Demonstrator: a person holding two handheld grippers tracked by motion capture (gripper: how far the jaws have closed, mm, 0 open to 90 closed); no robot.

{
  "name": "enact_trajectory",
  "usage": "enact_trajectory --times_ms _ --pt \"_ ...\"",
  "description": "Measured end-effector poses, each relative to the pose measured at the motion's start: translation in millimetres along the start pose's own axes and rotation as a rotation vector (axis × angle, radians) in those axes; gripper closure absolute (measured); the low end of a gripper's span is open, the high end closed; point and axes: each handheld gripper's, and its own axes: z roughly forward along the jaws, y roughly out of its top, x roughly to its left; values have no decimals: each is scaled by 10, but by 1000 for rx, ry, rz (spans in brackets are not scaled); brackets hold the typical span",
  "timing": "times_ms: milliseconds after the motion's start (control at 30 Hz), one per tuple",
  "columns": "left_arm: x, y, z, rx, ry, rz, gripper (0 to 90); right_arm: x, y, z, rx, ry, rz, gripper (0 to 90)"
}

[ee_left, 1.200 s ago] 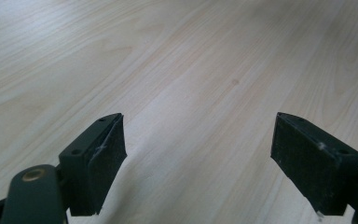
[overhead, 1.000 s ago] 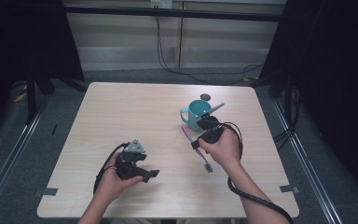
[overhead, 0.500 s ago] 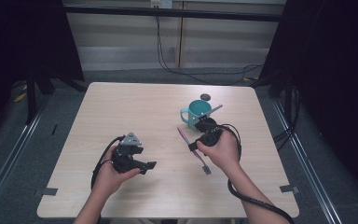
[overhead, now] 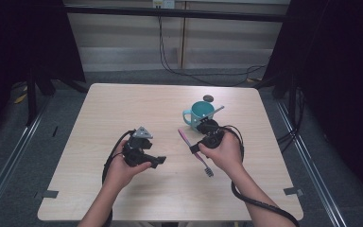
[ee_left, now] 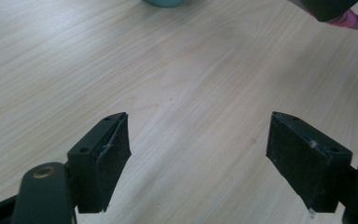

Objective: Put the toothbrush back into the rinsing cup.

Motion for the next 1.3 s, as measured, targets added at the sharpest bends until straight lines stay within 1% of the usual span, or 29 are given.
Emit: enact_trajectory --times_ms 67,100,200,233,433,500,533,700,733,800,900,967,1100,1133,1200,1267,1300 --pt "9 10 4 1 0 -3 214 -4 6 -1 -2 8 -2 849" --pt "10 14 1 -3 8 -5 214 -6 9 2 -4 9 1 849" --pt "14 28 -8 -9 15 -10 215 -9 22 16 -5 18 0 849" --pt "18 34 -10 -4 15 -6 215 -7 27 21 -4 19 -1 849" --pt "48 56 9 -18 8 -27 217 38 38 57 2 24 -15 849" --pt "61 63 16 -28 1 -36 219 42 41 74 3 26 -18 849" --pt "68 66 15 -25 -3 -38 220 39 46 84 7 27 -19 849" --pt "86 86 34 -51 -14 -79 227 46 70 106 6 25 -19 849" --pt "95 98 31 -45 -19 -75 227 54 69 103 6 24 -22 849" --pt "102 119 30 -58 -23 -81 226 67 63 92 2 28 -24 849" --pt "106 152 21 -64 -28 -103 226 76 59 81 -10 32 -21 849" --pt "101 170 16 -58 -29 -113 226 88 61 81 -12 33 -18 849" --pt "103 197 11 -63 -40 -150 226 120 65 74 -11 27 -34 849" --pt "104 203 10 -67 -43 -170 226 124 66 69 -12 26 -37 850" --pt "120 208 -3 -74 -52 -192 225 121 69 61 -11 24 -43 849" --pt "129 205 -14 -74 -55 -205 225 115 71 60 -9 22 -44 849" --pt "132 201 -17 -70 -46 -206 225 110 71 66 -9 20 -49 849"
